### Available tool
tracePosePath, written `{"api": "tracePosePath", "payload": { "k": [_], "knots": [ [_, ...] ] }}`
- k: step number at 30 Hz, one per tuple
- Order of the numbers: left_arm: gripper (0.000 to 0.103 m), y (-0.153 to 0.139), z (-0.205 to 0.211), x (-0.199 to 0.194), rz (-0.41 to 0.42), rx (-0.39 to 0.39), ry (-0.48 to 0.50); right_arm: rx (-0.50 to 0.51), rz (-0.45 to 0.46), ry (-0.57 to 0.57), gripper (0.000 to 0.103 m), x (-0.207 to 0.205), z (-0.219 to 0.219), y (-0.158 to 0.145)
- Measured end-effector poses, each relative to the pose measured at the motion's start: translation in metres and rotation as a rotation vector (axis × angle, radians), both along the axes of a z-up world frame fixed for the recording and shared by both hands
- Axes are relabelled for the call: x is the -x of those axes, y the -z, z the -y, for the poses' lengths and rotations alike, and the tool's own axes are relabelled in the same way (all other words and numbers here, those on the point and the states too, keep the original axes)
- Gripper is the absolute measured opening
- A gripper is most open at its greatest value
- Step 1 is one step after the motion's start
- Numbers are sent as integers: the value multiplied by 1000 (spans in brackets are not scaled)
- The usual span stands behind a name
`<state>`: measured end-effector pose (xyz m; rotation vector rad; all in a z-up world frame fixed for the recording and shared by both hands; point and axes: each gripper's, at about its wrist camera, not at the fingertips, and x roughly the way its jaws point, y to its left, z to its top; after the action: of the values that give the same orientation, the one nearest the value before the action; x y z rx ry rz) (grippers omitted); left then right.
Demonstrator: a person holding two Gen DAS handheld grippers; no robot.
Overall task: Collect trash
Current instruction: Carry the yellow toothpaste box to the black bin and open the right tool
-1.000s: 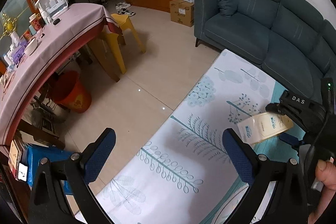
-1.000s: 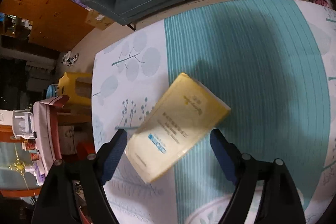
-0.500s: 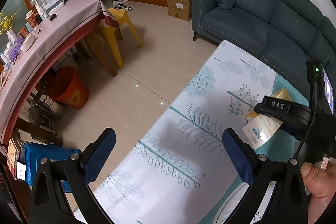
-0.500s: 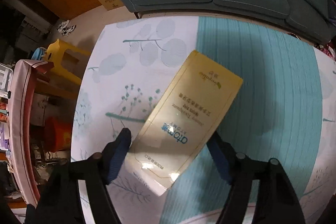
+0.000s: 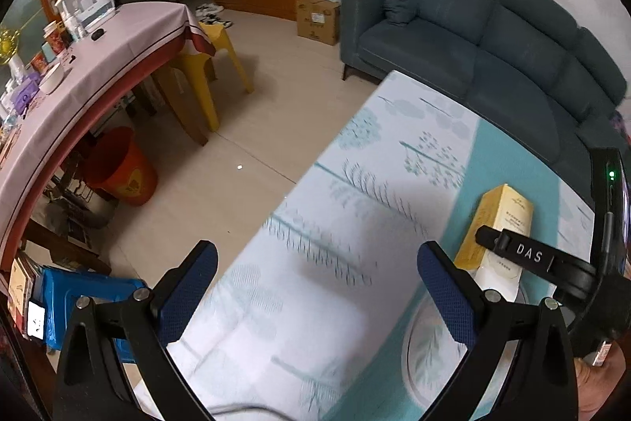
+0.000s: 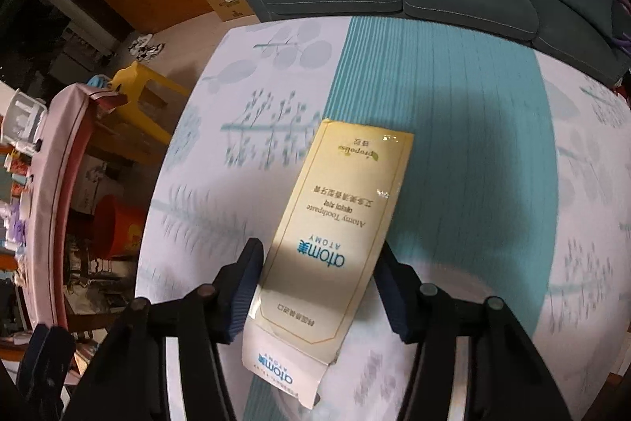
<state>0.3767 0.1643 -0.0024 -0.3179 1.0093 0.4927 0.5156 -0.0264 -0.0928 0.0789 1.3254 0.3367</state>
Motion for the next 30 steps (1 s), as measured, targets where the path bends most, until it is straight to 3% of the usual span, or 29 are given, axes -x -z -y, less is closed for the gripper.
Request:
{"api": "tracePosePath", "payload": {
  "k": [7,16,22,30],
  "knots": [
    [100,-25,21,86,43,38,113,-77,29,39,54,98,28,-39],
    [100,-55,34,211,117,80,290,-182,136,130,53,264,61,-90],
    [100,-62,40,288,157,87,389,-225,168,180,52,363,71,-98],
    [100,-36,55,357,118,117,452,-165,190,164,50,461,75,-86]
  ]
}}
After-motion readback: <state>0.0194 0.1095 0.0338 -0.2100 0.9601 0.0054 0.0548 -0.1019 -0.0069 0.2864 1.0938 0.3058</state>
